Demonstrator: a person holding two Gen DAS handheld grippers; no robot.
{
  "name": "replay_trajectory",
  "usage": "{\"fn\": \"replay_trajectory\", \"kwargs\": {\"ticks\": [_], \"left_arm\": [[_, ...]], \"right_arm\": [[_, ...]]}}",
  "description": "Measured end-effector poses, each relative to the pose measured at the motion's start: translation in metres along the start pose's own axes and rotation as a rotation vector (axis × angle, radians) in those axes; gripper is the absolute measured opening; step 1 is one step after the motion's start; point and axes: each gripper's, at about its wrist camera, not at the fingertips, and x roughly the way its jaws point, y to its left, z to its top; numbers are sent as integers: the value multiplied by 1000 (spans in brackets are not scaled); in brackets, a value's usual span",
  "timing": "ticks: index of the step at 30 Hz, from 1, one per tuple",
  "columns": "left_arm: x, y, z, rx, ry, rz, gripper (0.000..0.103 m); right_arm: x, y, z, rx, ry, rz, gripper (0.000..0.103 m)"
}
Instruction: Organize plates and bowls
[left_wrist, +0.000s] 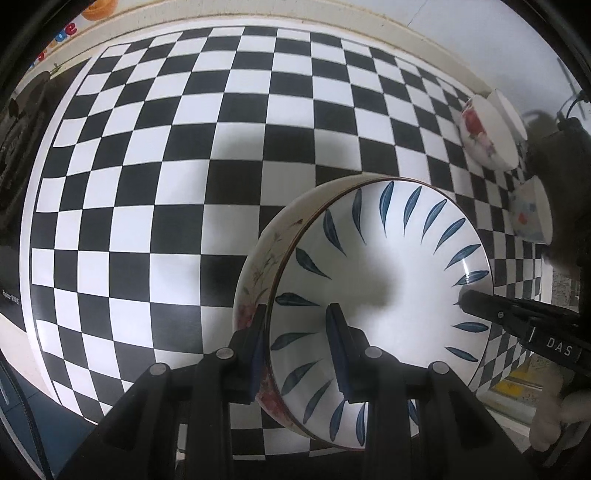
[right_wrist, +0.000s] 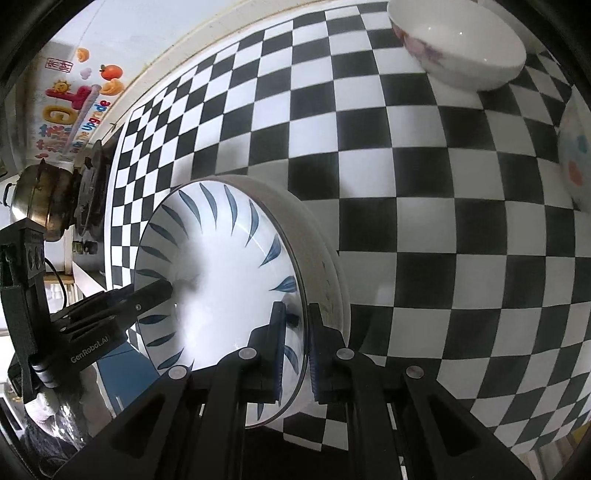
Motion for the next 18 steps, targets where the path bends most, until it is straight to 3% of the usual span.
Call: {"fn": "replay_trajectory", "kwargs": {"ticks": [18], "left_arm": [[12,-1,-1,-11,23,15,28]], "right_arm": [[13,-1,-1,13,2,-17,16]]}}
